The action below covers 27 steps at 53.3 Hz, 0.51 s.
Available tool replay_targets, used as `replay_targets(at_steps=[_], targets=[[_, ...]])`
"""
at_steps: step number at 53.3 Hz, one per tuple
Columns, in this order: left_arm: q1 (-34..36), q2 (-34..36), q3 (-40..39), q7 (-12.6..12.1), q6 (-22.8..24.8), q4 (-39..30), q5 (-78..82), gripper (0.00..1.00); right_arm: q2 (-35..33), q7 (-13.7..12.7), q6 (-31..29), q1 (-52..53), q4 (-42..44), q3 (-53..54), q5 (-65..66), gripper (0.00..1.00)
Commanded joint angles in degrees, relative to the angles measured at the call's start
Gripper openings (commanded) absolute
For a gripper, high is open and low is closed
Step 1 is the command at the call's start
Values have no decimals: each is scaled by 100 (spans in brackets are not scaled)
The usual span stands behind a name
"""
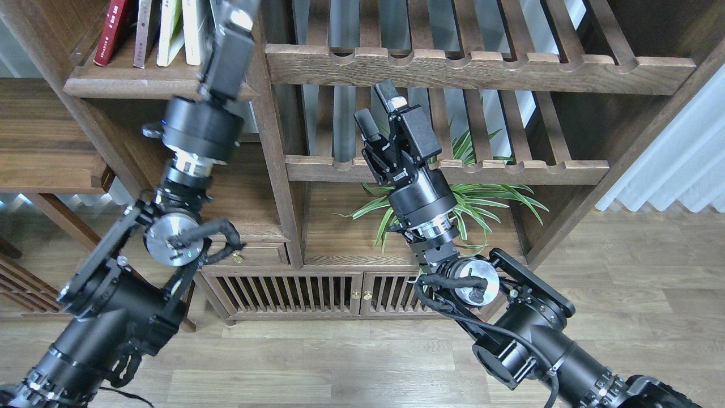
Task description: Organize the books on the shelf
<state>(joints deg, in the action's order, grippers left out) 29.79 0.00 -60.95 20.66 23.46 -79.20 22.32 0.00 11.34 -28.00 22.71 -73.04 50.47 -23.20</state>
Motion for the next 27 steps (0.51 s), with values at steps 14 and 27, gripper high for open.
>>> replay_targets(at_steps=[14, 27], targets=[[-394, 0, 127, -159, 361, 1, 9, 99, 0, 0, 0, -21, 0, 33, -44, 91], [-421, 0, 206, -176, 361, 1, 27, 99, 0, 8, 0, -21, 0, 33, -150, 90]])
